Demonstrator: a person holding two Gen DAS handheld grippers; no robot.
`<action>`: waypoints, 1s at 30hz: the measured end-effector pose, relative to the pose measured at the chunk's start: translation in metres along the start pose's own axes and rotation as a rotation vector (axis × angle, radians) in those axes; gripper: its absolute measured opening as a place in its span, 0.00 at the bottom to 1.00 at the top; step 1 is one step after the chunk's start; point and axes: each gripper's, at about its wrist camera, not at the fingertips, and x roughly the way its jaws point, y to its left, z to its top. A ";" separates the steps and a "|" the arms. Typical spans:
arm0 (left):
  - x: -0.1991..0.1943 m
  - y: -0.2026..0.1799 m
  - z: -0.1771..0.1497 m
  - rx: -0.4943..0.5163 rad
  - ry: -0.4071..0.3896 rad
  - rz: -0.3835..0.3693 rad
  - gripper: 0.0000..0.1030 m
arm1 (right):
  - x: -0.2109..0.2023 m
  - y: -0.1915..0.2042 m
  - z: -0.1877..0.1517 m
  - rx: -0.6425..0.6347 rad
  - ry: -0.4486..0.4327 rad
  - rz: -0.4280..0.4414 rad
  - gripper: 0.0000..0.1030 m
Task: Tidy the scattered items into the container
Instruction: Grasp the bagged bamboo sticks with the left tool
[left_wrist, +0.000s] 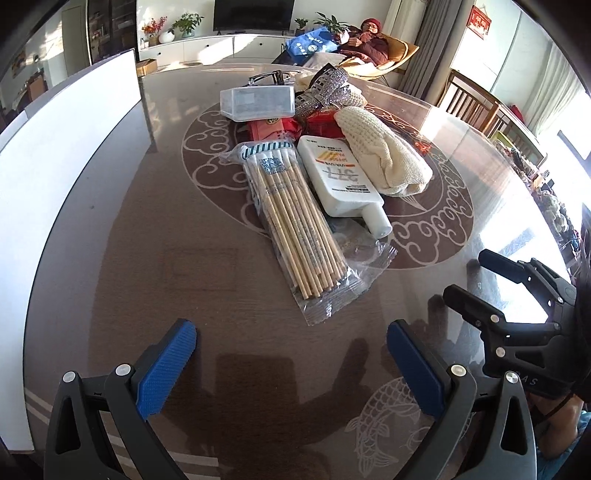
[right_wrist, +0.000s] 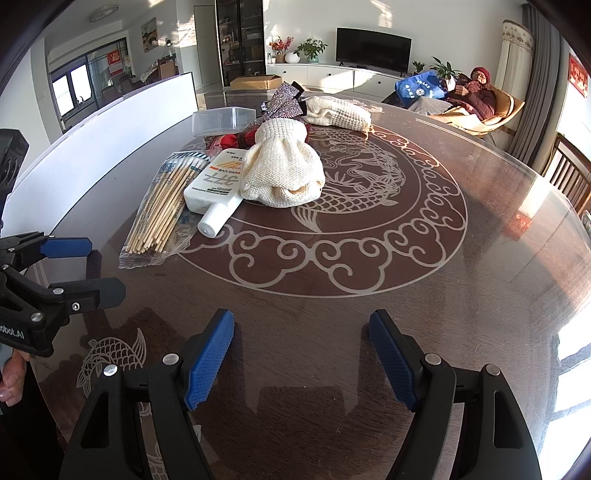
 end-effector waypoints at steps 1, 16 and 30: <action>0.001 0.002 0.005 -0.016 0.001 -0.025 1.00 | 0.000 0.000 0.000 0.000 0.000 0.000 0.74; 0.028 0.017 0.037 0.067 -0.032 0.156 1.00 | 0.000 0.000 0.000 0.000 0.000 0.000 0.75; 0.027 0.019 0.052 0.111 0.016 0.088 1.00 | 0.001 0.000 0.000 0.000 -0.001 0.000 0.75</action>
